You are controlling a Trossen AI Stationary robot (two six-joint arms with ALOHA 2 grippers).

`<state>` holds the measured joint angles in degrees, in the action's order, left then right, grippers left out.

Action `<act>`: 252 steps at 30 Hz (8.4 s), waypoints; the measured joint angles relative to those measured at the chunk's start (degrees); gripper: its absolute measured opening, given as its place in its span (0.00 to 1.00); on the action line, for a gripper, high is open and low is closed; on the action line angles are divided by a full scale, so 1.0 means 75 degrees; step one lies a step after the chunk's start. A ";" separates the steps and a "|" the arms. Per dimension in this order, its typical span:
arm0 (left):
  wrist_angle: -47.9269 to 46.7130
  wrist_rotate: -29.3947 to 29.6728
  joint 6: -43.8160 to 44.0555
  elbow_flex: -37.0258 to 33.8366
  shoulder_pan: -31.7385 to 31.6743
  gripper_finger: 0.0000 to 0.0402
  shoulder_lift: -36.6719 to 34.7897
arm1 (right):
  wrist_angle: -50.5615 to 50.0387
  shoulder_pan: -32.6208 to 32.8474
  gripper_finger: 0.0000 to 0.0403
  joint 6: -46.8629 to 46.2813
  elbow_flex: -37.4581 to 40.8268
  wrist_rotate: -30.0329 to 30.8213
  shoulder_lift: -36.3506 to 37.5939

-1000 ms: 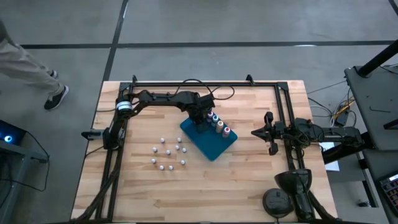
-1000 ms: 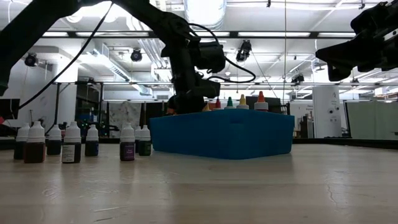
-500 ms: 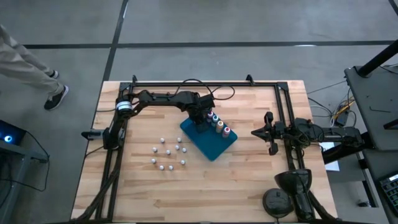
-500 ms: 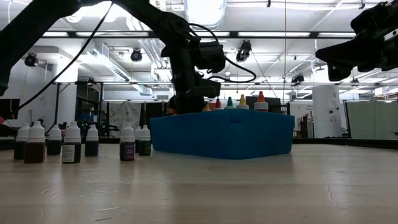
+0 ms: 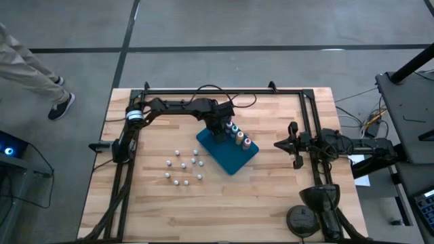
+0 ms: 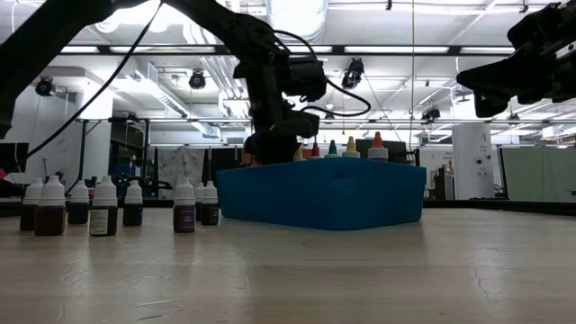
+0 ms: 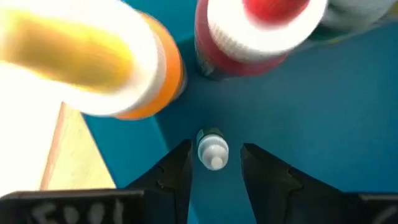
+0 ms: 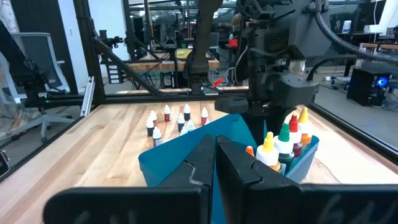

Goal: Pick & Place food coloring
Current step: Put the red food coloring bottle into the blue bin

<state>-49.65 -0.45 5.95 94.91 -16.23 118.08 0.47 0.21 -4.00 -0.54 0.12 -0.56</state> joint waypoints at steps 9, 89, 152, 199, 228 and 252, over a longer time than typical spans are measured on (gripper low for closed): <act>-0.0973 0.0002 -0.0164 0.0732 0.0003 0.27 -0.0043 | 0.0000 0.0000 0.02 0.0008 0.0000 -0.0003 0.0000; 0.0421 -0.0074 -0.1174 -0.6449 0.1556 0.37 -0.6396 | 0.0000 0.0000 0.02 0.0011 0.0000 -0.0003 -0.0143; 0.1141 0.0044 -0.0807 -0.6707 0.1626 0.47 -0.4712 | 0.0003 0.0000 0.02 0.0007 0.0000 -0.0006 -0.0143; 0.0607 0.0038 -0.0699 -0.6293 0.1608 0.11 -0.4718 | 0.0003 0.0000 0.02 0.0013 0.0000 -0.0003 -0.0143; -0.1426 0.0065 -0.1393 -0.1225 0.0708 0.11 -0.2383 | 0.0000 0.0000 0.02 -0.0004 0.0000 -0.0004 -0.0146; -0.1081 0.0061 -0.1315 -0.0302 0.0386 0.11 -0.0767 | 0.0000 0.0000 0.02 0.0008 0.0000 0.0000 -0.0152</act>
<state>-57.76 0.01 -3.91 92.64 -13.33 112.33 0.47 0.21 -3.94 -0.54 0.12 -1.69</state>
